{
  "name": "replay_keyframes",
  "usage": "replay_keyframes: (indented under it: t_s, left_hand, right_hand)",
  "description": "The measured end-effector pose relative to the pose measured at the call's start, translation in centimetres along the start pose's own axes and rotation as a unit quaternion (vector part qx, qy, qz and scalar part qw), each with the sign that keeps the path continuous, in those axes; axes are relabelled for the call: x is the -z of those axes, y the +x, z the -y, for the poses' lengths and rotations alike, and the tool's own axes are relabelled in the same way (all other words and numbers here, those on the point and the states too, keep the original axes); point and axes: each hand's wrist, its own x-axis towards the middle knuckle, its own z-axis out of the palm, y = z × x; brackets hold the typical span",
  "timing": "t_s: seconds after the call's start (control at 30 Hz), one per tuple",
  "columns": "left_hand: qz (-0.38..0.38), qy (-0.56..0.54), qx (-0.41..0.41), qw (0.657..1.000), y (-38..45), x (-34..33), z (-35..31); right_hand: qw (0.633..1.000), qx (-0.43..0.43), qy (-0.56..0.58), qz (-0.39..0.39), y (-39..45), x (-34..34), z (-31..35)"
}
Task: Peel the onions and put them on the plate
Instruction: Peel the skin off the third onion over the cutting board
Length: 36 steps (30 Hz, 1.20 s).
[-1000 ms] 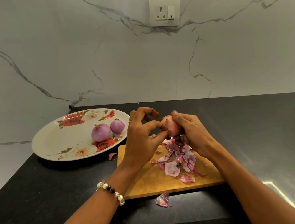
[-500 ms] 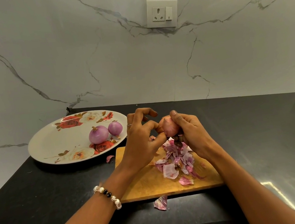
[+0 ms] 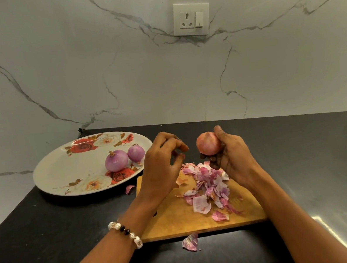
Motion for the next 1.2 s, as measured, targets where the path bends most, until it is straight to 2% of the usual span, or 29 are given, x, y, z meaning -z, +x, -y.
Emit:
replay_keyframes:
  t_s: [0.1, 0.3, 0.4, 0.53, 0.83, 1.2]
  left_hand:
    - [0.021, -0.017, -0.010, 1.000, -0.30, -0.15, -0.09]
    - [-0.009, -0.085, 0.000, 0.996, -0.18, -0.13, -0.83]
    - [-0.010, -0.120, 0.012, 0.993, -0.10, 0.11, -0.98]
    - [-0.021, -0.094, 0.014, 0.995, -0.12, -0.13, -0.77]
    - [-0.032, -0.050, 0.006, 0.998, -0.22, -0.17, -0.37]
    - [0.011, -0.010, -0.002, 1.000, -0.35, -0.71, -0.02]
  right_hand:
    - [1.000, 0.000, -0.009, 0.003, -0.02, -0.18, -0.04]
    - [1.000, -0.003, 0.011, 0.022, -0.06, -0.24, 0.00]
    - [0.997, -0.015, 0.037, 0.065, -0.08, -0.30, -0.01]
    - [0.994, -0.011, 0.023, 0.105, -0.10, -0.36, -0.17]
    - [0.994, 0.003, -0.005, 0.110, -0.11, -0.41, -0.49]
    - [0.994, 0.001, -0.009, 0.106, 0.06, -0.39, -0.56]
